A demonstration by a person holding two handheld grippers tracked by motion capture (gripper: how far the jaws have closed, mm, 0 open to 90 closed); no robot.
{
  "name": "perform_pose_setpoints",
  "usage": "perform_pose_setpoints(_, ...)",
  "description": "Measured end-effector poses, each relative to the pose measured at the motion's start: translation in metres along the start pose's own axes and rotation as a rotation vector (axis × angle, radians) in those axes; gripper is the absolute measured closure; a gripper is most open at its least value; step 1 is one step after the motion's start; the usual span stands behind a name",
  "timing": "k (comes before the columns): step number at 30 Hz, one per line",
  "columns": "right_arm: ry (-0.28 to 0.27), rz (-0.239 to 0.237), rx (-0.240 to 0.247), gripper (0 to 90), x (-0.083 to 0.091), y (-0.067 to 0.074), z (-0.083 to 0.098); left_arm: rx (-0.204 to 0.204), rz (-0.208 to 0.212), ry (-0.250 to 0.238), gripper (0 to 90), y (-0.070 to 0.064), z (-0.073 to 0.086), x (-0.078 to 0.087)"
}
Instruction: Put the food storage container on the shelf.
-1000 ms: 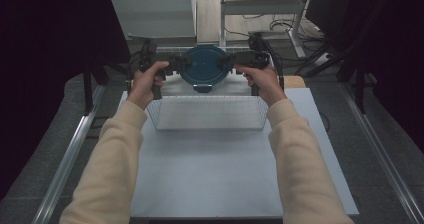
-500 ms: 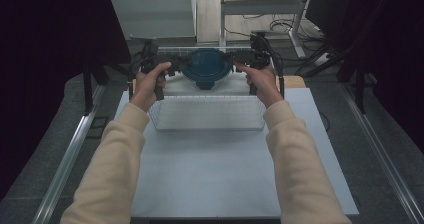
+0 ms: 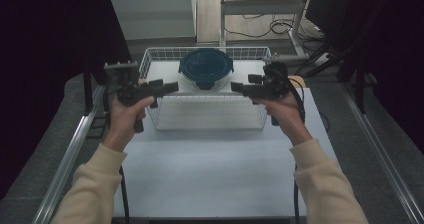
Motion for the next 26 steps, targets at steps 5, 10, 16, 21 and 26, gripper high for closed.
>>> perform_pose_setpoints(5,-0.014,0.011,0.041,21.6,0.030,0.009,0.046,-0.034,0.017,0.055,20.1,-0.012,0.051,0.008)
perform_pose_setpoints(10,0.001,0.028,0.069,21.8,0.048,0.019,0.105,-0.072,-0.033,0.126,20.6,-0.010,0.109,0.008)
perform_pose_setpoints(16,0.059,0.058,0.078,22.3,0.049,0.019,0.170,-0.061,-0.075,0.189,21.0,0.001,0.155,0.008)
perform_pose_setpoints(21,0.057,0.077,0.075,22.1,0.053,0.015,0.177,-0.068,-0.096,0.211,21.0,0.003,0.166,0.006)
perform_pose_setpoints(26,0.046,0.071,0.082,19.0,0.056,0.016,0.179,-0.089,-0.113,0.209,20.1,-0.001,0.165,0.004)
Point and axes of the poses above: each handheld gripper's, and its own axes: x roughly backward along the jaws, z roughly out of its underside, y roughly to its left, the point moved 4 cm from there along -x, roughly forward along the jaws, and after that the axes turned 11 degrees about z, right-handed, at the moved point
